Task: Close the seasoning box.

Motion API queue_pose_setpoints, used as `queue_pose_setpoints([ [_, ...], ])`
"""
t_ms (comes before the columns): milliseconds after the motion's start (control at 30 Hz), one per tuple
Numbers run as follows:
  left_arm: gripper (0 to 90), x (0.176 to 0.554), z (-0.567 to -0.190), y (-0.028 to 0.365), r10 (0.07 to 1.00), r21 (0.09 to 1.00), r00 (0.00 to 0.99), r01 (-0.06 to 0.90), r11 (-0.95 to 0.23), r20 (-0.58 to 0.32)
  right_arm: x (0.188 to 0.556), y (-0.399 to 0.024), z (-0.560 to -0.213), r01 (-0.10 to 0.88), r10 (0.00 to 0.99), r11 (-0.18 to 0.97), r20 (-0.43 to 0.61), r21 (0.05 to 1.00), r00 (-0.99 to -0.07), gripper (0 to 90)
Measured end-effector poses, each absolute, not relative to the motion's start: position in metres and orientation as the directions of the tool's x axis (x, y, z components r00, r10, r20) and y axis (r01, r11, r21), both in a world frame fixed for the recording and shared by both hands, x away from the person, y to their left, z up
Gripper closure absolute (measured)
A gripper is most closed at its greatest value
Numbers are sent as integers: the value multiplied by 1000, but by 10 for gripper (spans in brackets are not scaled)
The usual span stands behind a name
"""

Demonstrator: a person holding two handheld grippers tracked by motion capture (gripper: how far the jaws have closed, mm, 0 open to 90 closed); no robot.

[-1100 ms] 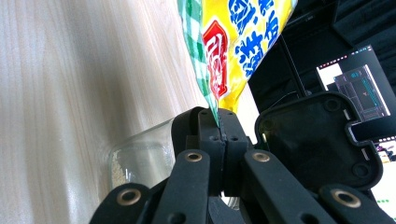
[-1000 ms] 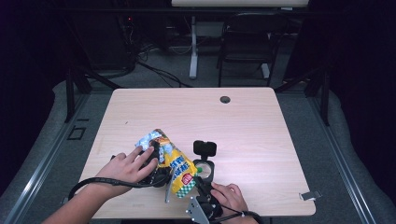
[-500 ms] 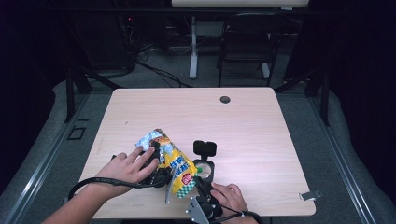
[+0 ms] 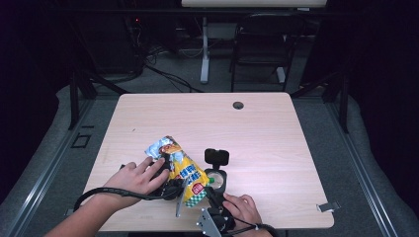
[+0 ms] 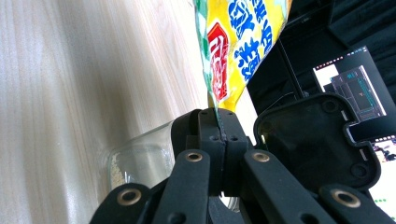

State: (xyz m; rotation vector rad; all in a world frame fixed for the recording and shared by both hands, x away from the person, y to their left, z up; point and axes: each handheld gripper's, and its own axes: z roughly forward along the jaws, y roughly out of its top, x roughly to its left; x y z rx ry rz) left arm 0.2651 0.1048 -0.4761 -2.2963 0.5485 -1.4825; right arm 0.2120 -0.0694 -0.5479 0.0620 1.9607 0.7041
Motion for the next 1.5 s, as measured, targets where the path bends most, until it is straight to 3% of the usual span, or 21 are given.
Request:
queue_pose_setpoints([
  [1400,769,255,-464,100,-572,-553,322,-158,-818,754,215,-70,-550,-249,363,809,-786,533,-501,900],
  [1500,772,253,-461,97,-601,-587,314,-147,-796,735,215,-70,-550,-246,364,810,-785,533,-501,900],
])
